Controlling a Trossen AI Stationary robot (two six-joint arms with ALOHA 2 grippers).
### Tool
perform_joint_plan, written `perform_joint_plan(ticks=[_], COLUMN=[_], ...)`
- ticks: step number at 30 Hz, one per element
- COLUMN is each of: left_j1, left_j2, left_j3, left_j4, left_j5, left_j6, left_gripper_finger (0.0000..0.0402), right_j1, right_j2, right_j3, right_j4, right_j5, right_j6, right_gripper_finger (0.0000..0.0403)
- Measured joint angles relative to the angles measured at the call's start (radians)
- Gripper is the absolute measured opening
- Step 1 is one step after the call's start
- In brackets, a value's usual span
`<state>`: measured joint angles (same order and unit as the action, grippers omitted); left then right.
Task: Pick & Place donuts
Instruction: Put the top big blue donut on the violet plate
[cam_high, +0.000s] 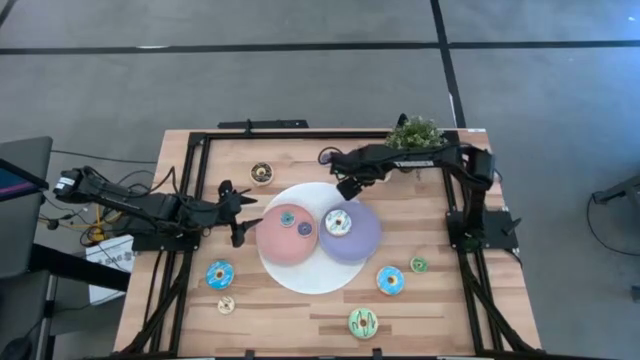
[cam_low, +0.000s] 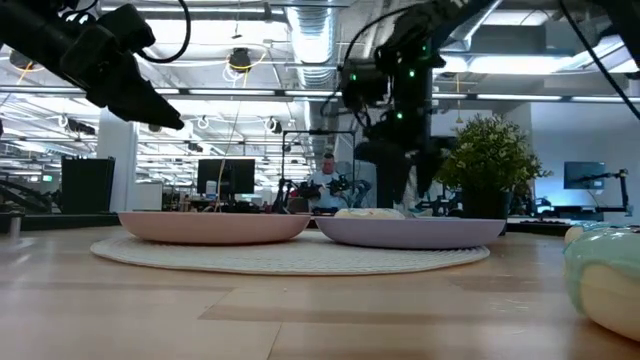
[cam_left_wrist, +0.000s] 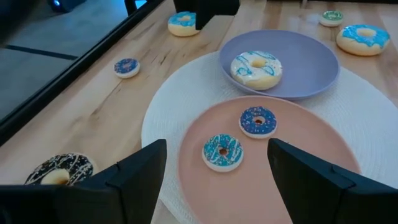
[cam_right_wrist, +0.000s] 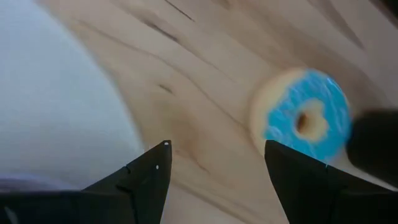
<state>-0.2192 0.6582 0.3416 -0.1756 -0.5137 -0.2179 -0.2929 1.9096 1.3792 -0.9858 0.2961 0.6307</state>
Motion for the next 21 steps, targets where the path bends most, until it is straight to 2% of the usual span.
perform_joint_plan(ticks=[9,12,21], left_j1=[0.001,0.001,0.001], left_j2=[0.000,0.000,0.000], left_j3=[0.000,0.000,0.000], left_j4=[0.002,0.001,0.001], left_j5=[-0.001,-0.001,-0.003], left_j6=[0.004,0.004,0.004], left_gripper_finger=[0.0274,0.0274,0.0274], right_j1=[-0.076,-0.109,-0.155], right_j2=[0.011,0.011,0.014], right_j3=[-0.014,-0.014,-0.018], right_j4=[0.037,0.033,0.001], right_j5=[-0.012,-0.052,-0.062], right_j6=[0.044,0.051,0.080], right_gripper_finger=[0.0249,0.0249,0.0249])
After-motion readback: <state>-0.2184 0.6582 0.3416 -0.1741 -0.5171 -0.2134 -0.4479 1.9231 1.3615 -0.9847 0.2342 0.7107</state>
